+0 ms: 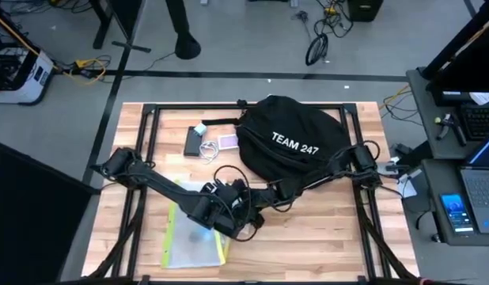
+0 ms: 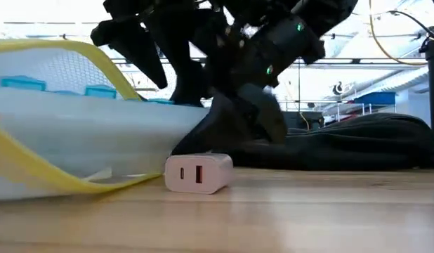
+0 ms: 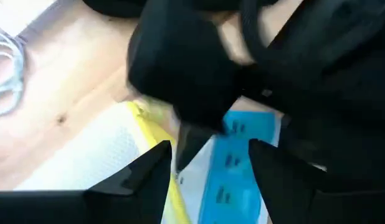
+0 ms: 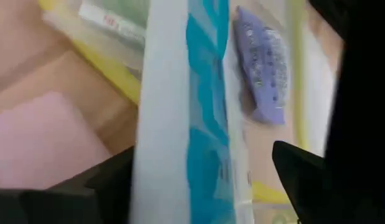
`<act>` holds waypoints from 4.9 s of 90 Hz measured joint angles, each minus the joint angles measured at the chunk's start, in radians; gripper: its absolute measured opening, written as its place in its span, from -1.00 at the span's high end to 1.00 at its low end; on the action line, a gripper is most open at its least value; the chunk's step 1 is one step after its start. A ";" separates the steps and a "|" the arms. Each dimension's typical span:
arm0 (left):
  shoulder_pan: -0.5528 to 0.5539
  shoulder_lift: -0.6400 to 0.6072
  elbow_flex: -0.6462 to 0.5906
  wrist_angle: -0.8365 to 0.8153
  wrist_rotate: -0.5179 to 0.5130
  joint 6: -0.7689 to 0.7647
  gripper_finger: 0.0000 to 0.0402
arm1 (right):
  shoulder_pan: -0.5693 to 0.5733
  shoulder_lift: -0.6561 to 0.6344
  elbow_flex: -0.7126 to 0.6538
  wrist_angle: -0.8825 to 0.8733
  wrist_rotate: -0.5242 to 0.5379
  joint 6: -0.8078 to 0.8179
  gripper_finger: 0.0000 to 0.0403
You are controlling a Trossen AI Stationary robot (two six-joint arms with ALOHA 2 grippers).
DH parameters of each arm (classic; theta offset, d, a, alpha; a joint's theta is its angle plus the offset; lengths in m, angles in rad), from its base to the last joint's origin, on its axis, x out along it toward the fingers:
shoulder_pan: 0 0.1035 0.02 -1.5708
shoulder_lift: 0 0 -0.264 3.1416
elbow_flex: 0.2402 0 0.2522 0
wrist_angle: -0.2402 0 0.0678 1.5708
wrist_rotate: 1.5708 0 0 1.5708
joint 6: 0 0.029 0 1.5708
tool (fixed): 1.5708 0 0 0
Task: Unpack backpack
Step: Put the medicine organizer into the green zip bag
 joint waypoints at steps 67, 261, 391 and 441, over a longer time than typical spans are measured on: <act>-0.030 -0.004 -0.001 -0.040 0.013 0.026 0.00 | -0.062 -0.293 -0.049 -0.567 -0.194 0.471 -0.53; -0.079 -0.004 -0.003 0.061 -0.011 0.045 0.00 | -0.050 0.115 0.105 -0.141 -0.069 0.606 -0.28; -0.130 -0.004 0.388 0.019 0.067 0.269 0.00 | -0.092 0.125 0.186 0.230 -0.030 0.028 -0.28; -0.160 -0.154 0.390 0.037 0.018 0.369 0.00 | -0.137 0.127 0.185 0.051 -0.108 0.065 -0.28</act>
